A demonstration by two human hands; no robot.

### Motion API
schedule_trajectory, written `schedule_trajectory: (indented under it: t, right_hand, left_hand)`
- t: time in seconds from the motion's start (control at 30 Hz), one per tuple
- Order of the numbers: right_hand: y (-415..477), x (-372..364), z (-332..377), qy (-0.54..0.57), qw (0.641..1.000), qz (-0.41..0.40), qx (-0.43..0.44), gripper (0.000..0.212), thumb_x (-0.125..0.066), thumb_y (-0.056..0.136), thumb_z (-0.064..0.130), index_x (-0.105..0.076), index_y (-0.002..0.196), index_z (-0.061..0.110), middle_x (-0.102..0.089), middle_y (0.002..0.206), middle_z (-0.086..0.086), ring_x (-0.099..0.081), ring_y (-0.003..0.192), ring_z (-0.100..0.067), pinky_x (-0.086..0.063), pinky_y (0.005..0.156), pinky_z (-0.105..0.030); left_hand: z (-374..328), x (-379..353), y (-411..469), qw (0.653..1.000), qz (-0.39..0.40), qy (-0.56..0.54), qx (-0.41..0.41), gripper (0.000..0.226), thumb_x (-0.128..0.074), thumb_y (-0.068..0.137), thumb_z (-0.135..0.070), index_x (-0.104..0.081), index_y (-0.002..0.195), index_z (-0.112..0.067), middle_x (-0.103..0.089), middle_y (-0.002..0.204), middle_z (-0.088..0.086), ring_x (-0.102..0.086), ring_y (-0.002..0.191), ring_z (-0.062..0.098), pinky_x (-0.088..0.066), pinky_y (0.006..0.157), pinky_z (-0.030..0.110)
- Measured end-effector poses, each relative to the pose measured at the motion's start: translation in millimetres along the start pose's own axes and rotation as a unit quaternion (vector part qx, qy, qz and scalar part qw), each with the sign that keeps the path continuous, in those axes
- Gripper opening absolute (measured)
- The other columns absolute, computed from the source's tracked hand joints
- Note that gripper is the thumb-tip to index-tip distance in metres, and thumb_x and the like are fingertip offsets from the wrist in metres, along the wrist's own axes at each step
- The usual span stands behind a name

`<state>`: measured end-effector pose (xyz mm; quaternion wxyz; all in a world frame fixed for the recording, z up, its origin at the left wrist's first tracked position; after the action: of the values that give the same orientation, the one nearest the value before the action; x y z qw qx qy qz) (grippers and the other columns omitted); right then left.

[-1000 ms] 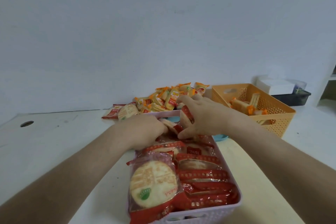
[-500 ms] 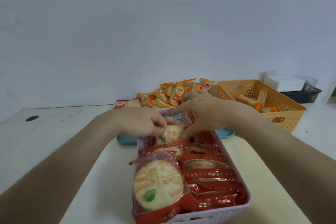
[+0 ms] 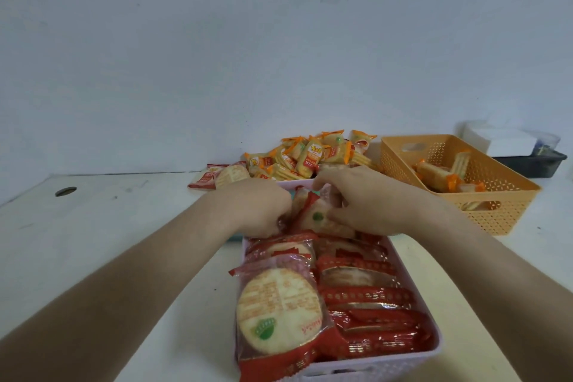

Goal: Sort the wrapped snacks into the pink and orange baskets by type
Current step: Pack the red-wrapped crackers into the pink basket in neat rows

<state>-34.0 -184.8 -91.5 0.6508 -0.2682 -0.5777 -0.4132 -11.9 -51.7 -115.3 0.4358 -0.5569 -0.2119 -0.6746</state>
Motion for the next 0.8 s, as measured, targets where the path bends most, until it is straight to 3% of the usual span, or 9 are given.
schedule_trajectory:
  t: [0.07, 0.13, 0.2, 0.3, 0.4, 0.5, 0.6, 0.7, 0.8]
  right_hand:
    - [-1.2, -1.0, 1.9, 0.001, 1.0, 0.001, 0.011, 0.031, -0.053, 0.089, 0.023, -0.055, 0.12, 0.024, -0.042, 0.076, 0.016, -0.041, 0.081, -0.013, -0.032, 0.065, -0.024]
    - [-3.9, -1.7, 4.4, 0.013, 1.0, 0.003, 0.019, 0.011, -0.055, 0.086, 0.027, -0.058, 0.095, 0.03, -0.041, 0.069, 0.014, -0.041, 0.07, -0.012, -0.029, 0.056, -0.023]
    - [-7.0, -0.1, 2.6, 0.041, 0.999, -0.004, 0.013, 0.01, -0.06, 0.082, 0.025, -0.052, 0.078, 0.03, -0.047, 0.069, 0.01, -0.042, 0.063, -0.008, -0.032, 0.054, -0.026]
    - [-7.2, 3.7, -6.1, 0.068, 0.997, -0.032, -0.006, 0.012, -0.065, 0.077, 0.019, -0.055, 0.081, 0.013, -0.054, 0.074, 0.003, -0.046, 0.065, -0.01, -0.038, 0.06, -0.031]
    - [-9.1, 6.0, -10.8, 0.096, 0.994, -0.044, -0.027, 0.019, -0.066, 0.078, 0.018, -0.048, 0.072, 0.018, -0.049, 0.07, 0.008, -0.045, 0.063, -0.01, -0.033, 0.055, -0.028]
    - [-12.8, 12.5, -16.7, 0.11, 0.989, -0.08, -0.055, 0.013, -0.067, 0.078, 0.021, -0.054, 0.079, 0.023, -0.048, 0.07, 0.013, -0.045, 0.064, -0.002, -0.03, 0.054, -0.019]
    - [-17.5, 16.9, -23.2, 0.129, 0.982, -0.114, -0.081, 0.018, -0.069, 0.076, 0.02, -0.053, 0.071, 0.028, -0.049, 0.069, 0.012, -0.046, 0.061, -0.004, -0.032, 0.053, -0.02]
    - [-21.3, 16.5, -27.4, 0.109, 0.985, -0.098, -0.087, 0.011, -0.071, 0.075, 0.018, -0.059, 0.072, 0.018, -0.059, 0.071, -0.002, -0.052, 0.063, -0.016, -0.041, 0.056, -0.032]
    - [-23.9, 16.8, -27.3, 0.077, 0.992, -0.078, -0.07, 0.011, -0.073, 0.077, 0.017, -0.066, 0.079, 0.01, -0.065, 0.077, -0.004, -0.06, 0.074, -0.02, -0.048, 0.065, -0.036]
  left_hand:
    - [-4.8, -4.3, 8.6, 0.998, 0.04, 0.043, 0.015, 0.016, -0.047, 0.09, -0.014, -0.048, 0.075, -0.018, -0.057, 0.077, 0.0, -0.051, 0.064, 0.017, -0.045, 0.056, 0.032]
    - [-6.5, -7.0, 13.1, 0.995, 0.094, 0.008, 0.019, 0.013, -0.048, 0.092, -0.016, -0.047, 0.079, -0.018, -0.051, 0.074, -0.004, -0.051, 0.067, 0.017, -0.045, 0.063, 0.031]
    - [-5.9, -4.9, 13.1, 0.991, 0.124, -0.048, 0.012, 0.009, -0.051, 0.095, -0.025, -0.05, 0.09, -0.018, -0.049, 0.074, -0.007, -0.052, 0.075, 0.018, -0.042, 0.067, 0.029]
    - [0.2, -3.5, 10.8, 0.987, 0.128, -0.096, 0.016, 0.016, -0.057, 0.093, -0.033, -0.051, 0.091, -0.018, -0.051, 0.075, -0.007, -0.052, 0.076, 0.017, -0.041, 0.063, 0.029]
    - [0.0, -9.9, 10.7, 0.988, 0.126, -0.081, 0.032, 0.021, -0.062, 0.089, -0.03, -0.054, 0.081, -0.013, -0.053, 0.072, -0.002, -0.053, 0.069, 0.019, -0.042, 0.059, 0.03]
    - [-0.1, -14.3, 12.9, 0.989, 0.111, -0.089, 0.04, 0.019, -0.058, 0.085, -0.016, -0.053, 0.069, -0.009, -0.052, 0.067, 0.003, -0.049, 0.063, 0.022, -0.04, 0.056, 0.032]
    - [3.3, -6.5, 7.4, 0.992, 0.054, -0.106, 0.051, 0.013, -0.061, 0.082, -0.019, -0.059, 0.077, -0.007, -0.059, 0.072, 0.008, -0.054, 0.066, 0.027, -0.039, 0.056, 0.034]
    - [10.4, 7.3, -5.3, 0.993, -0.081, -0.063, 0.065, 0.019, -0.06, 0.085, -0.027, -0.059, 0.099, -0.014, -0.059, 0.08, 0.001, -0.058, 0.081, 0.024, -0.04, 0.062, 0.032]
    - [19.1, 8.1, -20.0, 0.967, -0.17, -0.186, 0.043, 0.029, -0.058, 0.092, -0.034, -0.054, 0.12, -0.033, -0.053, 0.101, -0.005, -0.054, 0.098, 0.018, -0.043, 0.081, 0.033]
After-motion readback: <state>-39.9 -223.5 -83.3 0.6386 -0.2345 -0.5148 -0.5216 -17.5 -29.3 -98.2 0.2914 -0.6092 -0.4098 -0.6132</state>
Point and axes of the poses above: each hand's wrist, its own y-axis towards the middle knuckle, its own x-axis out of the back of the hand, z = x × y, the point moved 5 cm from there along y, towards the middle knuckle
